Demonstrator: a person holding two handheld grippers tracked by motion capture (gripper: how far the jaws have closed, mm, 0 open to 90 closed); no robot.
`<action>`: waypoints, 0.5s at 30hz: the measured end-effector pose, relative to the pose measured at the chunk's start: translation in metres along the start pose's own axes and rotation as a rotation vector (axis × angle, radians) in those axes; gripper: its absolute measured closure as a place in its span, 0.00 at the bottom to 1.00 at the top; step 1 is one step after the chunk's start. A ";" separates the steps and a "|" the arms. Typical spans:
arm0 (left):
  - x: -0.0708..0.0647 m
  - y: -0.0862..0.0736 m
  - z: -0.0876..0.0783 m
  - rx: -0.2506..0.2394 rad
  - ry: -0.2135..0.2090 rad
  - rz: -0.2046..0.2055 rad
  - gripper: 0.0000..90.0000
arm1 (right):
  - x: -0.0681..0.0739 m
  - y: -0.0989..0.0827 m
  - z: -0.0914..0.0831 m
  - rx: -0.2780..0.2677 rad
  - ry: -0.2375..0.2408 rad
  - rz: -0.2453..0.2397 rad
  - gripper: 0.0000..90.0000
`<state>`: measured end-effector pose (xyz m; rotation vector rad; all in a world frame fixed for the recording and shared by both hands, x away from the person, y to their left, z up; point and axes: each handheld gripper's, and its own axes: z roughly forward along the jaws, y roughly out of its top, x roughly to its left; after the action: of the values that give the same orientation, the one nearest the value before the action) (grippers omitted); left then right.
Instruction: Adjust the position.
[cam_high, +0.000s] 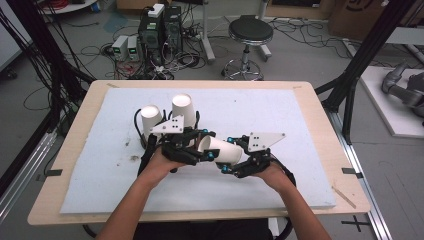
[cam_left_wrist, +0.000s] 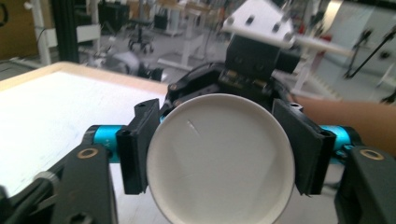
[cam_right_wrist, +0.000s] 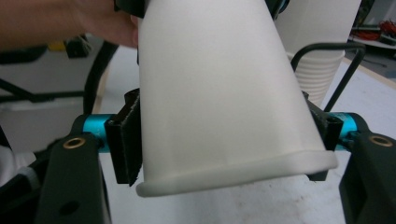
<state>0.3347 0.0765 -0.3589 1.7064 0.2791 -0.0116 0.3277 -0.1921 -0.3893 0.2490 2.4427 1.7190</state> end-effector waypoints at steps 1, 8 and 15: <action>-0.001 0.000 0.001 0.030 0.030 0.020 0.35 | 0.000 0.000 0.000 0.012 -0.004 -0.007 0.34; -0.002 0.000 -0.001 0.108 0.065 0.037 0.25 | 0.001 0.002 0.001 0.122 -0.031 -0.069 0.35; -0.001 -0.003 0.001 0.163 0.017 0.029 0.28 | 0.002 0.002 0.003 0.163 0.007 -0.083 0.34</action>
<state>0.3338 0.0757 -0.3621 1.8725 0.2720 0.0013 0.3268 -0.1879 -0.3886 0.1572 2.5622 1.4933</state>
